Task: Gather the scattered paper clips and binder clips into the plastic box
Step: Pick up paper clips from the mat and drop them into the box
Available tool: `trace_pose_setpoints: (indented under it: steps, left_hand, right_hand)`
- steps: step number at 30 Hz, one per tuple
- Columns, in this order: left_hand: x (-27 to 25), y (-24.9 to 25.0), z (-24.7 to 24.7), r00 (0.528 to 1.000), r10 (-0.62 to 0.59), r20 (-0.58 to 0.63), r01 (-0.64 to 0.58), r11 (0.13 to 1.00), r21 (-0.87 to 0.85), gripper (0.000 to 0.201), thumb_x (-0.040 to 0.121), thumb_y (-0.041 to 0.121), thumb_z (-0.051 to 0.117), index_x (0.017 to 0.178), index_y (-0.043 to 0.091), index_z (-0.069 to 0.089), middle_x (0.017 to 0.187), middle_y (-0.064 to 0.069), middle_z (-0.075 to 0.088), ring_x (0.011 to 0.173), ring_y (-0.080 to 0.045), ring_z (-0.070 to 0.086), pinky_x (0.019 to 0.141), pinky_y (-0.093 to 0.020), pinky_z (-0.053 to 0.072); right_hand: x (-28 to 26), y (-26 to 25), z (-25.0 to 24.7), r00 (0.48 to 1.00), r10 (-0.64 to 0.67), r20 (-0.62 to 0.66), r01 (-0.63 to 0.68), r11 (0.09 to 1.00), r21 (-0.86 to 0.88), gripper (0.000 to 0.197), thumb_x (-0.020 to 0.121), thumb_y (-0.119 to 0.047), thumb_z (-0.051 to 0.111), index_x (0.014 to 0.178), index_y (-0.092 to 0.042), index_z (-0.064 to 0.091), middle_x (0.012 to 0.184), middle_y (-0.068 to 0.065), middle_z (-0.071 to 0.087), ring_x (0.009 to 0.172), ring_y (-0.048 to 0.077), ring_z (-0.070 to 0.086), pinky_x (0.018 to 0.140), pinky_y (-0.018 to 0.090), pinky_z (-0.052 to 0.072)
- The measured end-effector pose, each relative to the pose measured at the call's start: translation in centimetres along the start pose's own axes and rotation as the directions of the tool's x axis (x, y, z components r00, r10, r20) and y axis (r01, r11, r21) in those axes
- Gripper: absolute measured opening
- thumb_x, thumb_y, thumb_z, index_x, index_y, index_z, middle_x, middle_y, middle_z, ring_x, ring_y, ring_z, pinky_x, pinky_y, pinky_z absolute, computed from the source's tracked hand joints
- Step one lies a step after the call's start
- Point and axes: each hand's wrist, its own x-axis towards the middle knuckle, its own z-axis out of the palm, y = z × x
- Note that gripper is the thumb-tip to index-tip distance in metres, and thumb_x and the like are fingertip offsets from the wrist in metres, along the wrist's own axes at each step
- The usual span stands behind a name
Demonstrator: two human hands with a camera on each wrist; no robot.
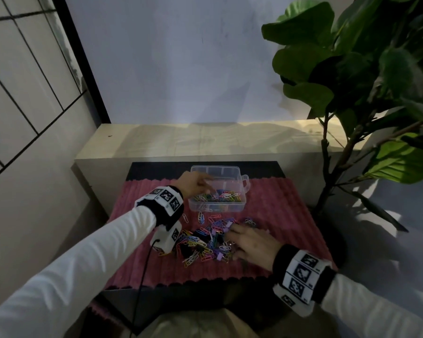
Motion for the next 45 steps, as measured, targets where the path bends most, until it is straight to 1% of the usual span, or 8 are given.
trace_pose_setpoints:
  steps: [6, 12, 15, 22, 29, 36, 41, 45]
  left_hand:
    - [-3.0, -1.0, -0.4, 0.988, 0.024, -0.152, -0.059, 0.971, -0.231, 0.036, 0.089, 0.002, 0.050, 0.122, 0.013, 0.053, 0.109, -0.009, 0.069, 0.093, -0.010, 0.063, 0.081, -0.015, 0.048]
    - [-8.2, -3.2, 0.1, 0.995, 0.100, 0.025, -0.101, 0.994, 0.037, 0.020, 0.088, 0.010, 0.054, 0.104, 0.014, 0.065, 0.103, 0.002, 0.069, 0.078, 0.019, 0.051, 0.080, -0.003, 0.041]
    - [-9.6, -3.0, 1.8, 0.978, 0.175, 0.113, -0.191, 0.970, 0.152, 0.020, 0.088, 0.012, 0.054, 0.103, 0.014, 0.067, 0.107, 0.000, 0.069, 0.086, 0.006, 0.059, 0.077, 0.003, 0.035]
    - [-10.0, -1.7, 5.2, 0.968, 0.173, 0.184, -0.230, 0.905, 0.358, 0.028, 0.090, 0.020, 0.049, 0.117, 0.015, 0.056, 0.121, -0.002, 0.052, 0.107, -0.018, 0.054, 0.077, -0.029, 0.045]
    - [-8.8, -1.4, 5.5, 0.957, 0.194, 0.216, -0.257, 0.911, 0.322, 0.015, 0.085, 0.011, 0.054, 0.100, 0.009, 0.057, 0.107, -0.008, 0.056, 0.093, -0.021, 0.056, 0.076, -0.034, 0.048]
    - [-8.0, -1.4, 4.4, 0.968, 0.177, 0.178, -0.211, 0.957, 0.200, 0.010, 0.078, 0.005, 0.064, 0.086, 0.012, 0.066, 0.090, -0.004, 0.070, 0.073, -0.003, 0.059, 0.067, -0.009, 0.039]
    - [-7.6, -1.3, 2.5, 0.988, 0.133, 0.074, -0.135, 0.991, 0.017, 0.008, 0.078, 0.007, 0.067, 0.086, 0.007, 0.067, 0.085, -0.003, 0.072, 0.062, 0.021, 0.054, 0.064, 0.003, 0.038]
    - [-7.0, -0.8, 0.3, 0.995, 0.090, -0.051, -0.091, 0.996, -0.023, 0.013, 0.079, 0.009, 0.065, 0.091, 0.006, 0.068, 0.089, -0.002, 0.070, 0.065, 0.011, 0.056, 0.065, 0.005, 0.039]
  right_hand:
    - [1.0, 0.9, -0.4, 0.995, 0.098, -0.010, -0.098, 0.995, -0.011, 0.067, 0.076, -0.041, 0.068, 0.129, -0.012, 0.038, 0.126, 0.007, 0.041, 0.115, 0.025, 0.044, 0.080, 0.040, 0.046]
    - [0.9, 1.5, -0.6, 0.995, 0.067, -0.073, -0.064, 0.997, 0.044, 0.029, 0.082, -0.024, 0.064, 0.108, -0.016, 0.055, 0.115, 0.003, 0.052, 0.105, 0.024, 0.054, 0.077, 0.036, 0.046]
    - [0.8, 1.5, -1.0, 0.991, 0.045, -0.129, -0.038, 0.998, 0.058, 0.014, 0.084, -0.015, 0.060, 0.098, -0.013, 0.062, 0.107, 0.002, 0.060, 0.095, 0.022, 0.059, 0.068, 0.027, 0.040]
    - [0.9, 4.0, -3.4, 0.959, 0.205, -0.195, -0.079, 0.856, 0.511, 0.007, 0.078, -0.003, 0.068, 0.081, -0.008, 0.070, 0.074, 0.000, 0.067, 0.059, -0.005, 0.060, 0.060, 0.004, 0.045]
    - [1.2, 6.4, -6.1, 0.938, 0.239, -0.252, 0.005, 0.716, 0.698, 0.009, 0.073, -0.003, 0.072, 0.082, -0.003, 0.069, 0.084, 0.011, 0.071, 0.080, 0.020, 0.066, 0.083, 0.027, 0.051]
    - [6.0, 5.7, -8.3, 0.870, 0.368, -0.329, -0.018, 0.689, 0.724, 0.007, 0.079, 0.001, 0.065, 0.084, -0.004, 0.067, 0.079, 0.009, 0.067, 0.067, 0.011, 0.063, 0.058, 0.010, 0.052]
    - [8.0, 4.8, -7.6, 0.915, 0.333, -0.229, -0.176, 0.838, 0.516, 0.013, 0.082, 0.000, 0.061, 0.089, -0.004, 0.071, 0.094, 0.007, 0.070, 0.085, 0.015, 0.065, 0.077, 0.021, 0.050]
    - [6.7, 4.8, -6.7, 0.888, 0.317, -0.334, -0.126, 0.864, 0.487, 0.016, 0.083, 0.003, 0.057, 0.087, -0.004, 0.071, 0.095, 0.011, 0.072, 0.083, 0.016, 0.065, 0.085, 0.028, 0.054]
